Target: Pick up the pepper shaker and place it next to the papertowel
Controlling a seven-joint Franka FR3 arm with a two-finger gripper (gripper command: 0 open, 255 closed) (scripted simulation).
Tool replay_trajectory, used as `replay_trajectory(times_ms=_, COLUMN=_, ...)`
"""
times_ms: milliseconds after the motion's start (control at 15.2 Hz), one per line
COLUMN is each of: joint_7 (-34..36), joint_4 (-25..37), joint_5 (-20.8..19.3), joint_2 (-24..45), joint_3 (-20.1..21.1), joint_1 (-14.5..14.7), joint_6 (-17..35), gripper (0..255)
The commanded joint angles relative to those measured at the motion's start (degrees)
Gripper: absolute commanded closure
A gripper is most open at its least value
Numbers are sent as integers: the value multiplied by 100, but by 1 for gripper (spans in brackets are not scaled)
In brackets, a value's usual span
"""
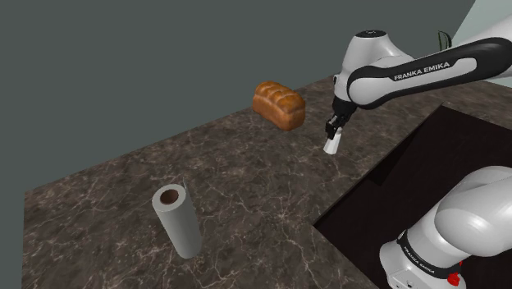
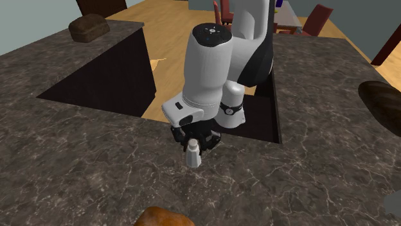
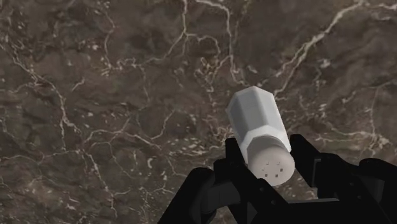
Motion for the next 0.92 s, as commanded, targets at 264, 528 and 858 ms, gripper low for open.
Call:
replay_trajectory(times_ms=264, joint_7=-63, joint_4=284, joint_5=46, joint_2=-211, joint_3=7, joint_1=17, joint_6=-495, gripper=255)
replay_trajectory(times_ms=528, joint_7=-101, joint_4=510, joint_5=76, joint_2=-329, joint_3=15, joint_1=28, joint_6=-837, gripper=255)
replay_trajectory(times_ms=858, joint_7=-146, joint_4=818, joint_5=108, joint_2=-439, joint_3=27, joint_1=38, joint_6=-1253, gripper=255)
